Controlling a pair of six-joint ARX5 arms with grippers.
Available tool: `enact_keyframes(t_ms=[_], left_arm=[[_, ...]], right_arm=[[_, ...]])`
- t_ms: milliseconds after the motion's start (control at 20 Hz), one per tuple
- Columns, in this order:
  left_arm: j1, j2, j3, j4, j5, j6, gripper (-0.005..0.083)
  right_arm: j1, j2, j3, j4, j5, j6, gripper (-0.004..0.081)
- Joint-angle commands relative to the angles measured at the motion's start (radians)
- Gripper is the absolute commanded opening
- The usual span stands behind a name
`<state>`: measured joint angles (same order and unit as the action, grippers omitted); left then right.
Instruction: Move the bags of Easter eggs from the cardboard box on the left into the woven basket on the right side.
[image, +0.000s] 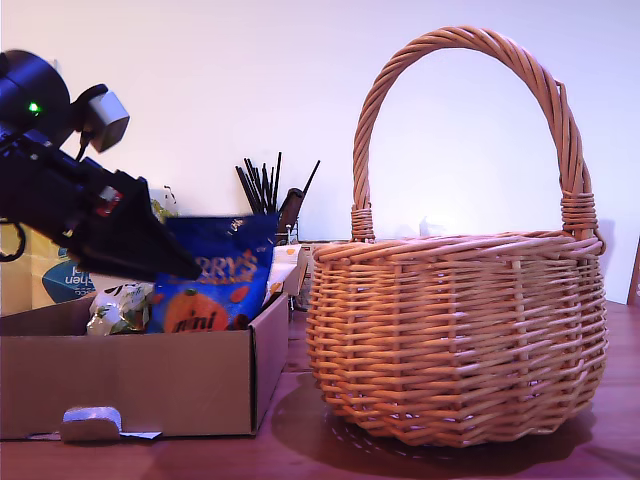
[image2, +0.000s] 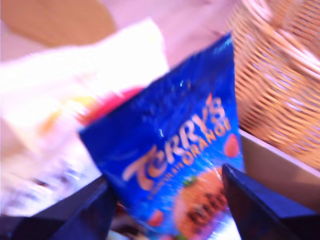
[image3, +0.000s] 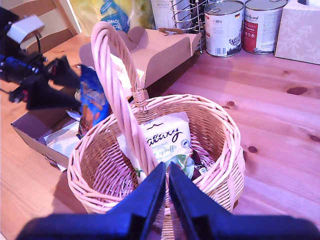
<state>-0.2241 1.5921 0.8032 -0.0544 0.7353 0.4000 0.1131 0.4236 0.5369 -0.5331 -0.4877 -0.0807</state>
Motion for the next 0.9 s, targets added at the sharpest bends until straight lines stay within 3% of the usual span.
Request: enact_keyframes(t_ms=[0,250,650,750,850], left_arm=[[-0.015,0.007,-0.003,-0.039,0.028,0.0,0.0547],[-0.054,0.007,-0.003,-0.133,0.029,0.036,0.0547],[-0.127,0.105,-0.003,-0.096,-0.15,0.151,0.0546],[-0.128,0.112,-0.003,-0.079,-0.152,0.15,0.0493],[-0.128,0.112,-0.003,-0.066,-0.153,0.15,0.0362]], right_arm=[[0.005,-0.001,0.019,0.004,0.0,-0.007,-0.0012],[0.005,-0.001,0.019,0.004,0.0,-0.007,-0.0012],[0.005,-0.001,0.019,0.005,-0.001,-0.006,-0.0012],[0.005,-0.001,0.019,0.005,-0.001,-0.006,-0.0012],[0.005,-0.001,0.019,0.005,-0.001,-0.006,-0.0012]])
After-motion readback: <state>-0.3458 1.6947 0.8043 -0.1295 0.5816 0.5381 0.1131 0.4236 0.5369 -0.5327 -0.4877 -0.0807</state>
